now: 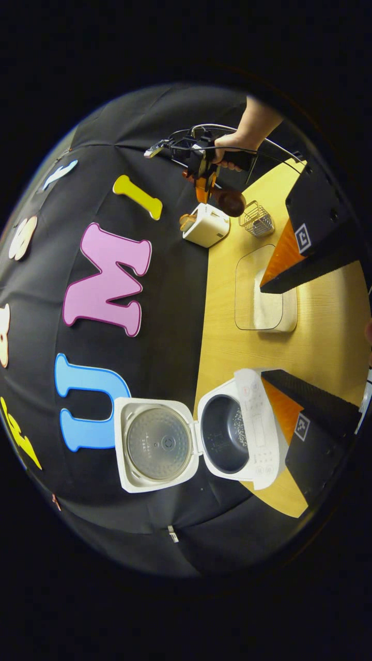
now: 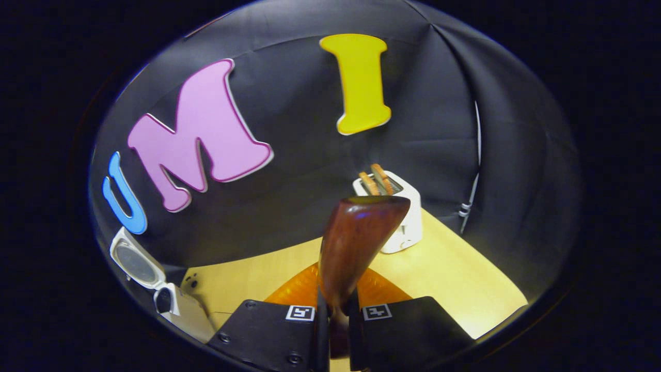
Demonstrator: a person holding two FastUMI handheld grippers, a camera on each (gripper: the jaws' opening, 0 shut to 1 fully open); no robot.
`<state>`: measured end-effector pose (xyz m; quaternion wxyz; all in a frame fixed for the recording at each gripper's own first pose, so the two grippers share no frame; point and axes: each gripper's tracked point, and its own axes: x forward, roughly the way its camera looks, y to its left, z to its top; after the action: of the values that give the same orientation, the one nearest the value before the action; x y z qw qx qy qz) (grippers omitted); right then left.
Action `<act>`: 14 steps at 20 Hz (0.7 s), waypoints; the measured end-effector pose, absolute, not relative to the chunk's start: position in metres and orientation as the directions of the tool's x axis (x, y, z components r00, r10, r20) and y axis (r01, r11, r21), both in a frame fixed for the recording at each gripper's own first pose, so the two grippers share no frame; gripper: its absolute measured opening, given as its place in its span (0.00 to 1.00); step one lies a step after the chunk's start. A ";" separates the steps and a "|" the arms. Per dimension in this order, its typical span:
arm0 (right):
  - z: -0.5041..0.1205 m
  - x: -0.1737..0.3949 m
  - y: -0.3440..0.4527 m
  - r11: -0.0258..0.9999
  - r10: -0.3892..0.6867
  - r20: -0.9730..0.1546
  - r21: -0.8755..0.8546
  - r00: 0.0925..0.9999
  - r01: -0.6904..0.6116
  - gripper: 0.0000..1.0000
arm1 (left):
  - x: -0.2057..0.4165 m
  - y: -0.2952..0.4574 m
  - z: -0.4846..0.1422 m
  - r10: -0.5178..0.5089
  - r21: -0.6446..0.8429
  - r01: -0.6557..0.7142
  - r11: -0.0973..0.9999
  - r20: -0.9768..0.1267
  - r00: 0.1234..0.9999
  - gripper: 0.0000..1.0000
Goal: Close the left gripper, press the button to open the rice cooker; take a wooden spoon from the chopstick holder with the right hand, scoop a spoonful of rice and pour it into the rice cooker, then put the wooden spoon back into the chopstick holder.
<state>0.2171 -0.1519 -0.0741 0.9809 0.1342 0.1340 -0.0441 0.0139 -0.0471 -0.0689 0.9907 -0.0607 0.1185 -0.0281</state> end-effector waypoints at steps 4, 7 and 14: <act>-0.069 0.210 -0.078 0.976 0.018 -0.231 0.216 0.973 0.034 0.19 | 0.005 -0.032 -0.059 -0.123 -0.177 0.084 0.981 -0.221 0.967 0.96; -0.090 0.208 -0.028 0.986 0.051 -0.217 0.163 0.975 -0.016 0.19 | 0.002 -0.013 -0.050 -0.125 -0.144 0.098 0.985 -0.195 0.973 0.96; -0.166 0.206 0.031 0.999 0.035 -0.226 0.025 0.974 -0.030 0.19 | -0.002 0.017 -0.066 -0.182 -0.127 0.155 0.980 -0.239 0.954 0.96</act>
<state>0.2061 0.0311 -0.1656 0.9933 0.0105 0.1137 0.0165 -0.0016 0.0167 -0.0662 0.9869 -0.0535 0.1258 -0.0852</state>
